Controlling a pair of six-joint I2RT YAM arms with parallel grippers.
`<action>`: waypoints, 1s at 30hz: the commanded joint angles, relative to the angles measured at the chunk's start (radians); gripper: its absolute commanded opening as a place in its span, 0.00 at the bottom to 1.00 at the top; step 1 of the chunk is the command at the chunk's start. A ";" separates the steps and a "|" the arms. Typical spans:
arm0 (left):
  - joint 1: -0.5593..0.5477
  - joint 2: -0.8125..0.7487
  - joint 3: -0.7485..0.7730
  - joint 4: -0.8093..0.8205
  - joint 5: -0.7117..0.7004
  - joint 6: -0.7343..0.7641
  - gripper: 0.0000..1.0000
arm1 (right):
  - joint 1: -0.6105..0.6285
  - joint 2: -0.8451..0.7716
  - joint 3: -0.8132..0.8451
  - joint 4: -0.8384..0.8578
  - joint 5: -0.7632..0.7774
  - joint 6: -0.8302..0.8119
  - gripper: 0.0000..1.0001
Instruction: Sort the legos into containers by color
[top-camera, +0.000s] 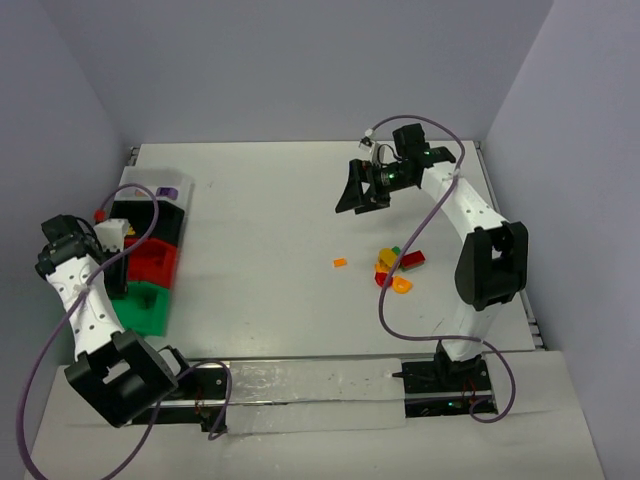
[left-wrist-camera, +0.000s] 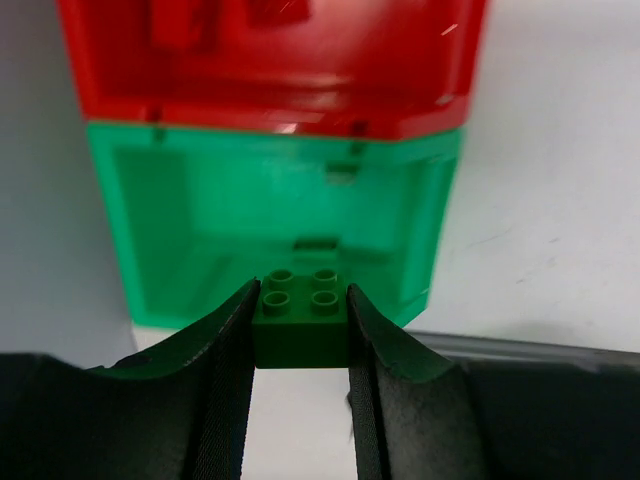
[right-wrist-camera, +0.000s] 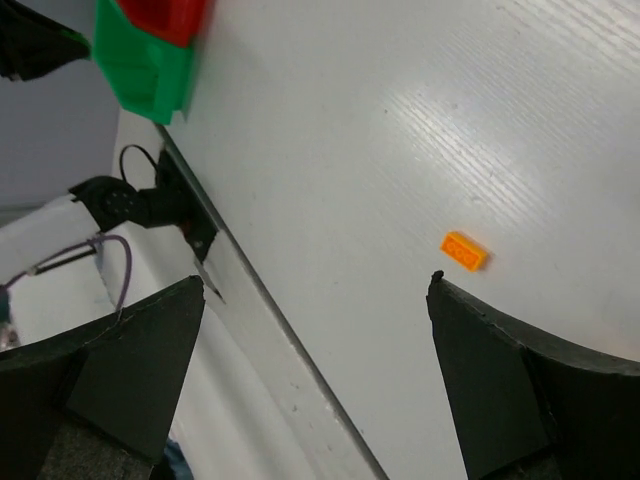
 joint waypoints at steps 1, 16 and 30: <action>0.047 -0.001 -0.007 -0.021 -0.093 0.067 0.00 | 0.003 -0.045 0.067 -0.106 0.058 -0.158 1.00; 0.067 0.130 -0.047 0.150 -0.119 0.050 0.35 | 0.003 -0.122 0.005 -0.112 0.397 -0.299 0.99; 0.066 0.147 0.099 0.055 0.012 0.128 0.59 | -0.011 -0.130 -0.120 -0.182 0.706 -0.577 0.82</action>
